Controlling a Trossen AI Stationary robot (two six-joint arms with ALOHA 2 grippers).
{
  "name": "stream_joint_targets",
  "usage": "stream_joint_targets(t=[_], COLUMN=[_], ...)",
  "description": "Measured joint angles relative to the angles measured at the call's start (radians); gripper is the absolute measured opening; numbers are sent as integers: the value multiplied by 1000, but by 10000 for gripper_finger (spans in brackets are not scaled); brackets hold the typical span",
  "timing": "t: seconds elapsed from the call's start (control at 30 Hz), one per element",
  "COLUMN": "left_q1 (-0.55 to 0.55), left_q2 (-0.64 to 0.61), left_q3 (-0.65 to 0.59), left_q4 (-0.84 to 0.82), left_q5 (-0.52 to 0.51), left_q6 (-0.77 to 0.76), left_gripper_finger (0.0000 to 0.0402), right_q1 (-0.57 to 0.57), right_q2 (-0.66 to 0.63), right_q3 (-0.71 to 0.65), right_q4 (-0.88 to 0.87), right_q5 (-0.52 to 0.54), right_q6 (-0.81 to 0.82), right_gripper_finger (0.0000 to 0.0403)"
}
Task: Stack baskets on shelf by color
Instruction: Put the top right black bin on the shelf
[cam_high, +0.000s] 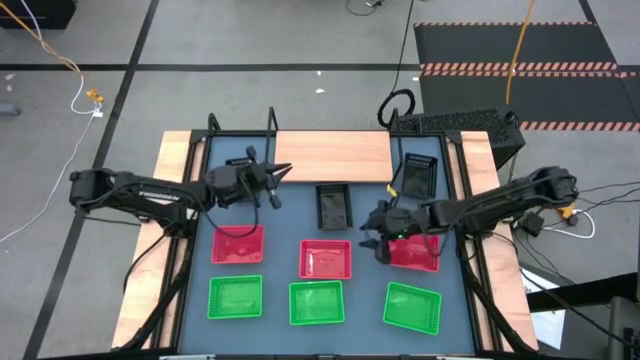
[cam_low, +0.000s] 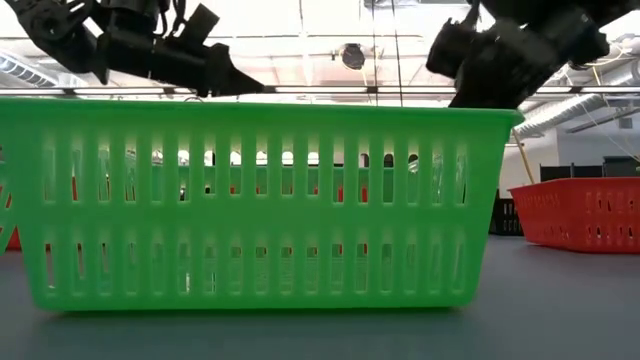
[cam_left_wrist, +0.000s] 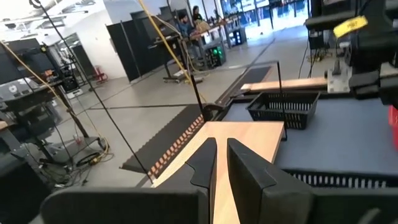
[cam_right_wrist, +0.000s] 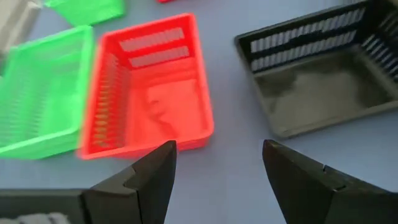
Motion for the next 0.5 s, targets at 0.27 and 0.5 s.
stream_joint_targets(t=[0.27, 0.5], left_q1=[2, 7], left_q2=[13, 13], left_q3=[0, 0], left_q4=[8, 12], left_q5=[-1, -2], left_q6=[29, 3], left_gripper_finger=[42, 42], right_q1=[14, 15], right_q2=[61, 55], right_q3=[0, 0], right_q4=[277, 291], right_q5=[138, 136], right_q6=[-151, -225], right_gripper_finger=[233, 233])
